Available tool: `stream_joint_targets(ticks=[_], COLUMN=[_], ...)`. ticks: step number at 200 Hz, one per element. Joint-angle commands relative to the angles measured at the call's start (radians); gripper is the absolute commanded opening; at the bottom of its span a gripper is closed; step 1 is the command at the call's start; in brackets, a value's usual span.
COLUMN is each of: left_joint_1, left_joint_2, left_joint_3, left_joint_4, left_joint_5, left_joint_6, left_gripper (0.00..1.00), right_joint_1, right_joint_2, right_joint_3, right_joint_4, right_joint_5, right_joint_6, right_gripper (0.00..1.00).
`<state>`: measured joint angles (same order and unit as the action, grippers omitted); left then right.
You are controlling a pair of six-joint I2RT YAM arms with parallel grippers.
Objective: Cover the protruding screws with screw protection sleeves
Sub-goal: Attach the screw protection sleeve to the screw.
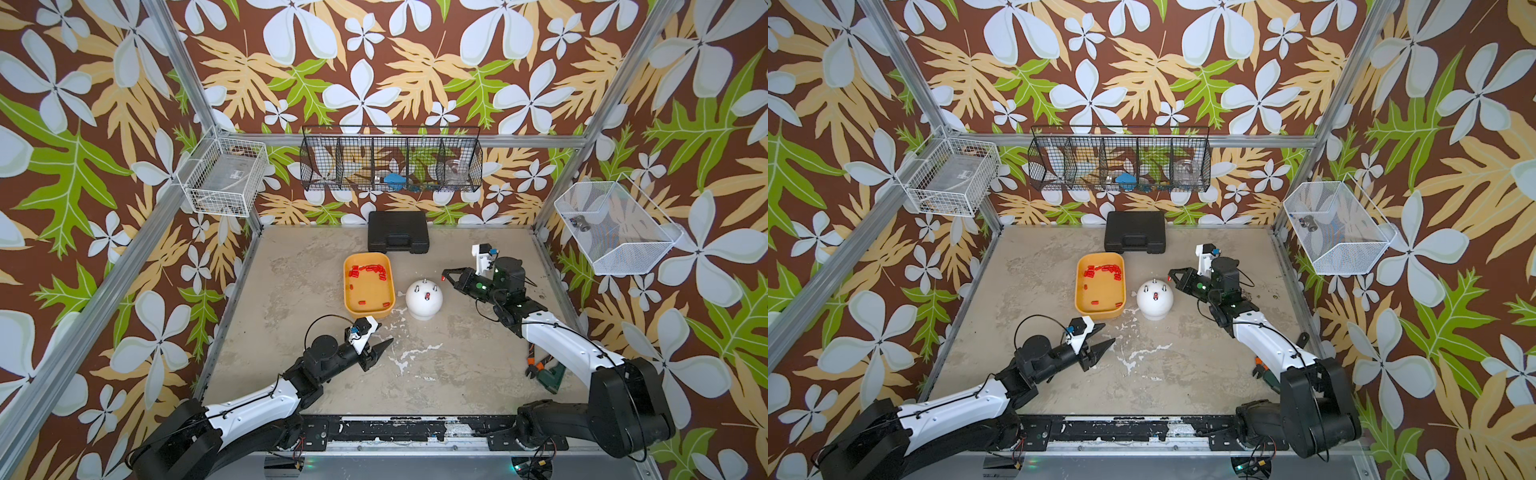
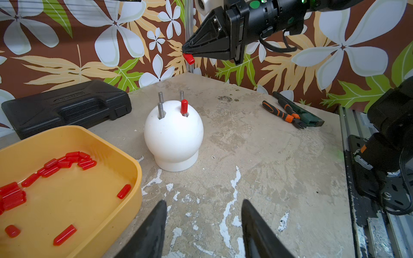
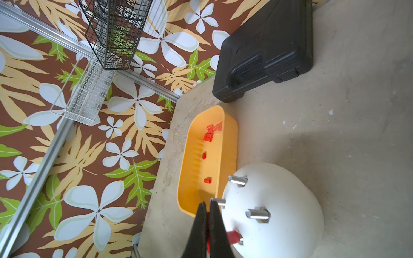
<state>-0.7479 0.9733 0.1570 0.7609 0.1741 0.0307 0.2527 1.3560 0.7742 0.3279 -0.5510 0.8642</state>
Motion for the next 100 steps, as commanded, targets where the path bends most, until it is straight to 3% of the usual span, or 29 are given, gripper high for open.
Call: stream_joint_targets(ticks=[1,52,100], left_joint_1=[0.001,0.002,0.001], left_joint_2=[0.003,-0.004,-0.005], left_joint_3=[-0.002,-0.010,-0.024], left_joint_4=[0.031,0.046,0.135], left_joint_5=[-0.004,-0.017,-0.043], left_joint_6=[0.008,0.005,0.004], left_gripper=[0.54,0.54,0.54], right_joint_1=[-0.007,-0.018,-0.019], right_joint_2=[0.028,0.061,0.103], right_joint_3=[0.004,-0.033,-0.126], right_joint_4=[0.107,0.196,0.444], right_joint_5=[-0.036,0.019,0.059], right_joint_6=[0.053,0.018,-0.018], right_gripper=[0.00,0.00,0.00])
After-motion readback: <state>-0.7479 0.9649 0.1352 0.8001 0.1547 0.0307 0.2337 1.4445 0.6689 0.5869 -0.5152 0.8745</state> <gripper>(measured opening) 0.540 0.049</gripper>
